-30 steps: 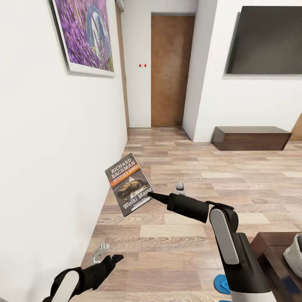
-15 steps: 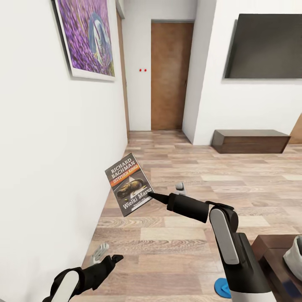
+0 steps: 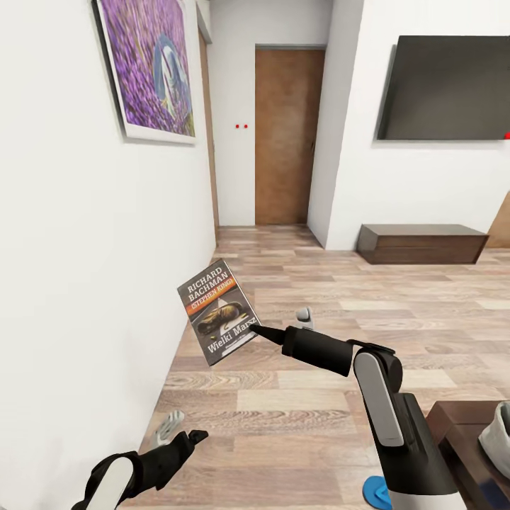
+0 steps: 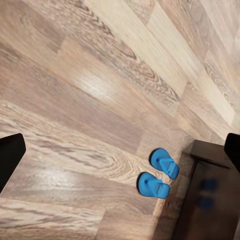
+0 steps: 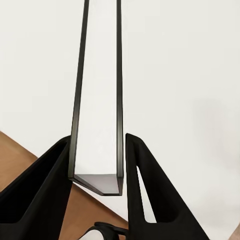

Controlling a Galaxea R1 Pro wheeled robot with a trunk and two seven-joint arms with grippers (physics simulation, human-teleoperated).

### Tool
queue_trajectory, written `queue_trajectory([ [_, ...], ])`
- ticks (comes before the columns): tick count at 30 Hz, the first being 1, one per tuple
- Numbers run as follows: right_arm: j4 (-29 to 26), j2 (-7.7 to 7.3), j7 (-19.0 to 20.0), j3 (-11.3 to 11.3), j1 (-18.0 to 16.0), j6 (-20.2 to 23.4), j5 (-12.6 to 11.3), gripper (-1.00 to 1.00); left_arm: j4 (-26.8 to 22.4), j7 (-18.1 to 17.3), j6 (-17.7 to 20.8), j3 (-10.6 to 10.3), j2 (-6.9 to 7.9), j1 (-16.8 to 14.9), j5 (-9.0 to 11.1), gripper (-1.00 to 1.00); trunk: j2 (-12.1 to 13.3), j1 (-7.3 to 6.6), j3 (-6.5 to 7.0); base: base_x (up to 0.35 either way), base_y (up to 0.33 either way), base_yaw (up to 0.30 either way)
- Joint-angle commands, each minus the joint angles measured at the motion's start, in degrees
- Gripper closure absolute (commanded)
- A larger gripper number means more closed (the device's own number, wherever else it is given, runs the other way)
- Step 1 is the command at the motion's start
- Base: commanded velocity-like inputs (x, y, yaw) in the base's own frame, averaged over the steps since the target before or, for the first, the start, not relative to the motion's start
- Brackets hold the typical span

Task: In the bedroom, move the book from the bed onto either nightstand, and place the two sandals side by side next to the bed.

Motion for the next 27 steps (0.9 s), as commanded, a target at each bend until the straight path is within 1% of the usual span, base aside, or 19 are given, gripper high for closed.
queue_trajectory([
  [1, -0.01, 0.03, 0.36, -0.07, -0.04, 0.25, 0.28, 1.00, -0.06, 0.53, 0.10, -0.05, 0.03, -0.02, 0.60, -1.00, -0.02, -0.01, 0.04, 0.000, 0.000, 0.000],
  [17, -0.01, 0.03, 0.40, -0.07, -0.09, 0.25, 0.28, 1.00, -0.06, 0.53, 0.10, -0.05, 0.04, -0.02, 0.60, -1.00, -0.02, -0.01, 1.46, 0.004, 0.000, 0.000],
  [22, -0.01, 0.03, 0.38, -0.07, -0.11, 0.25, 0.28, 1.00, -0.07, 0.53, 0.10, -0.08, 0.04, -0.02, 0.60, -1.00, -0.02, -0.01, 1.63, 0.143, 0.000, 0.000],
  [27, 0.06, 0.02, 0.41, -0.12, -0.13, 0.25, 0.32, 1.00, -0.09, 0.53, 0.10, -0.13, 0.04, -0.02, 0.60, -1.00, -0.02, -0.01, 1.65, 0.304, 0.000, 0.000],
])
